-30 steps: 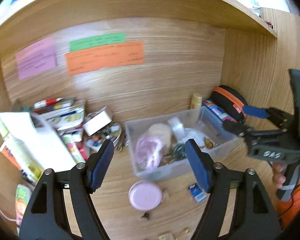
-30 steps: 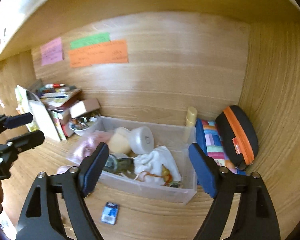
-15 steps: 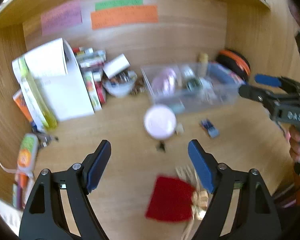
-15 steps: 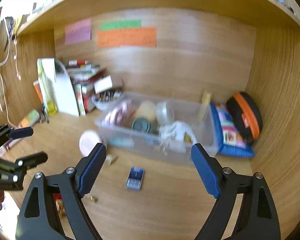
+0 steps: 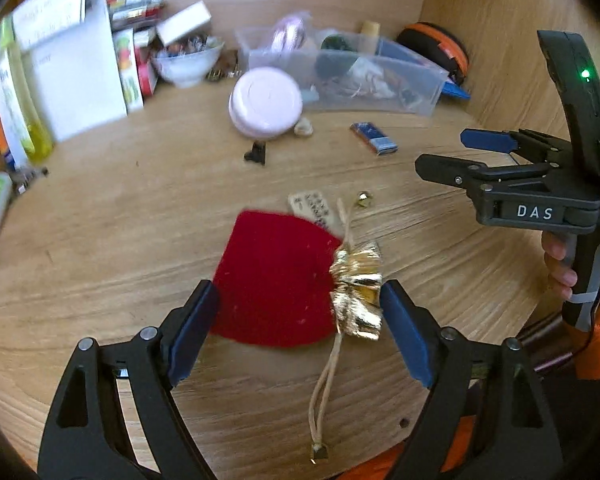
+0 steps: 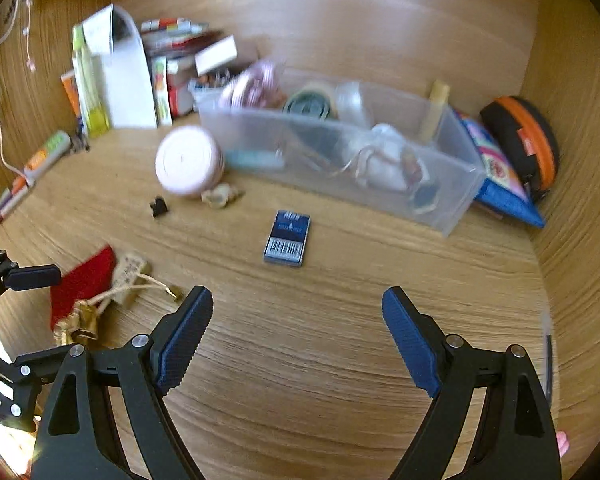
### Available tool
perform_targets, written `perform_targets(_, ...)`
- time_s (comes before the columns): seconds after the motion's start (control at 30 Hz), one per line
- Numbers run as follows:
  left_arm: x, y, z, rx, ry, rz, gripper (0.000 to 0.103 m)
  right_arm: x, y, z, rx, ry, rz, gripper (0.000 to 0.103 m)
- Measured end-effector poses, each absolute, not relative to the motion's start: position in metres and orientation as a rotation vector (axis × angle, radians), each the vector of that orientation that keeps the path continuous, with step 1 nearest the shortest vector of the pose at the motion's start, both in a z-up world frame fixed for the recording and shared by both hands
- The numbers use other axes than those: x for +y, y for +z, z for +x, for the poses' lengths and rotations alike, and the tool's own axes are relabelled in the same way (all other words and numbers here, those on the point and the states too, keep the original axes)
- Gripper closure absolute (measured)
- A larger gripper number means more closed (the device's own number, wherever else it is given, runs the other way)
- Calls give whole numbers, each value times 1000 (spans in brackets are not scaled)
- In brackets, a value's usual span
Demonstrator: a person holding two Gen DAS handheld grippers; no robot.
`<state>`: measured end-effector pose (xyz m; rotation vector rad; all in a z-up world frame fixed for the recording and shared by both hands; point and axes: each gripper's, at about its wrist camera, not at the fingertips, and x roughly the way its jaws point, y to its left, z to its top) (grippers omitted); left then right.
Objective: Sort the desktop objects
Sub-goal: 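Grasp the red pouch by its gold bow with the left tool while the right grasps the blue Max box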
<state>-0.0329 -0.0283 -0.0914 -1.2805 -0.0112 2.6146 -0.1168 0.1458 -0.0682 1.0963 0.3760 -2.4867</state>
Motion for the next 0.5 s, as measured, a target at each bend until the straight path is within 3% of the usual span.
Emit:
perform_targets(0.13, -34, -88, -35, -15, 2666, -1247, 21, 136, -78, -134, 415, -2467, 1130, 18)
perform_targets(0.2, -39, -92, -40, -26, 2669, -1265, 38, 133, -80, -143, 421, -2454, 1142, 18)
perform_targets(0.3, -46, -92, -43, -42, 2681, -1263, 46, 128, -84, -156, 430, -2433, 1170, 21)
perform_targets(0.43, -54, -91, -47, -81, 2689, -1262, 66, 124, -89, -168, 422, -2404, 1207, 43)
perform_targets(0.47, -55, -91, -48, -87, 2697, -1262, 76, 124, -90, -170, 417, -2398, 1218, 45)
perform_targets(0.5, -58, -90, -48, -93, 2726, -1259, 77, 124, -91, -171, 402, -2393, 1217, 48)
